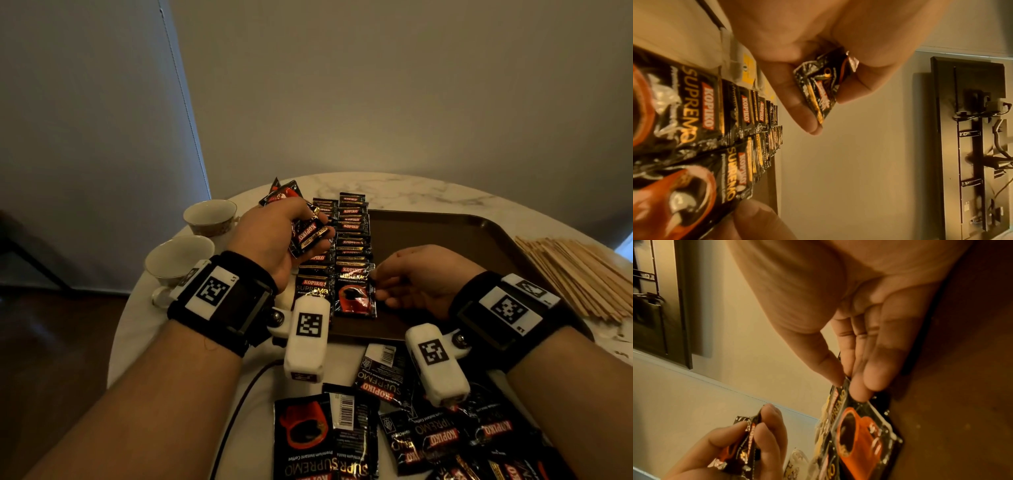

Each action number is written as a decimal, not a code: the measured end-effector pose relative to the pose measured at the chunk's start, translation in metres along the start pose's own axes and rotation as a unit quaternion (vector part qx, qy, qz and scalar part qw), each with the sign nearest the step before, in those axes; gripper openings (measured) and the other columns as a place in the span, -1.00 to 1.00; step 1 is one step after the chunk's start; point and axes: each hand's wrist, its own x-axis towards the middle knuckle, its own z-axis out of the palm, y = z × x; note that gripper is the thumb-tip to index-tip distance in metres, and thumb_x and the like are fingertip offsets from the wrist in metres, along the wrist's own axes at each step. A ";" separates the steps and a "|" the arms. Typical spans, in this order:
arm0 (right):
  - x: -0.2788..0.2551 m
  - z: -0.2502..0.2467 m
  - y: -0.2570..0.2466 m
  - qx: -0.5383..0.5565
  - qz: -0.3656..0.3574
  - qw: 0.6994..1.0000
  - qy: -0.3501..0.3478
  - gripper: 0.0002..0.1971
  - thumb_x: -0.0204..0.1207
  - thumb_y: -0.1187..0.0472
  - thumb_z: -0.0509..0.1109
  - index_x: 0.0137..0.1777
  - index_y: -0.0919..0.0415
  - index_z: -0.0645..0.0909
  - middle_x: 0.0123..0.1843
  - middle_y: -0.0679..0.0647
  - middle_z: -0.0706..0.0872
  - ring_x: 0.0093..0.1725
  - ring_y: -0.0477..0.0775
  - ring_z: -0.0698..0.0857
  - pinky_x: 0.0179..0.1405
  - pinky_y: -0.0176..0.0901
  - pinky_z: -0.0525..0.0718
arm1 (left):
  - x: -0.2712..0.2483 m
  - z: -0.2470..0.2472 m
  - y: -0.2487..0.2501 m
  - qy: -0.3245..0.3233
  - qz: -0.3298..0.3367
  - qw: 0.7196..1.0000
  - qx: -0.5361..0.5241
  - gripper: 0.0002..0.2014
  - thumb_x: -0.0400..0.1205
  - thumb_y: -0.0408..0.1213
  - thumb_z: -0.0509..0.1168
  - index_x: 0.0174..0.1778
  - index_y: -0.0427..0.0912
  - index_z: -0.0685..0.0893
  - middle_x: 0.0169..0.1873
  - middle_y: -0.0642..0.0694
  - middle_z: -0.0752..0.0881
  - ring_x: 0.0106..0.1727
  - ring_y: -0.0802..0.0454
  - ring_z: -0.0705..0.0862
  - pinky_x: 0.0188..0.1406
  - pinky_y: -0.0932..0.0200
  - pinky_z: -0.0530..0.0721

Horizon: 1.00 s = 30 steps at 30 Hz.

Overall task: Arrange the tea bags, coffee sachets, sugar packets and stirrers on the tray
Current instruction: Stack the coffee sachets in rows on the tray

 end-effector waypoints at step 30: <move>-0.018 -0.003 -0.009 0.165 -0.258 0.947 -0.095 -0.66 0.42 0.29 0.53 0.20 0.30 0.69 0.16 0.23 0.83 0.09 0.22 0.83 -0.01 0.00 0.87 | -0.006 0.014 -0.019 -0.040 -0.050 0.997 -0.044 -0.70 0.60 -0.53 0.45 0.25 -0.42 0.72 -0.01 -0.27 0.87 -0.06 -0.14 0.89 -0.32 0.19 0.82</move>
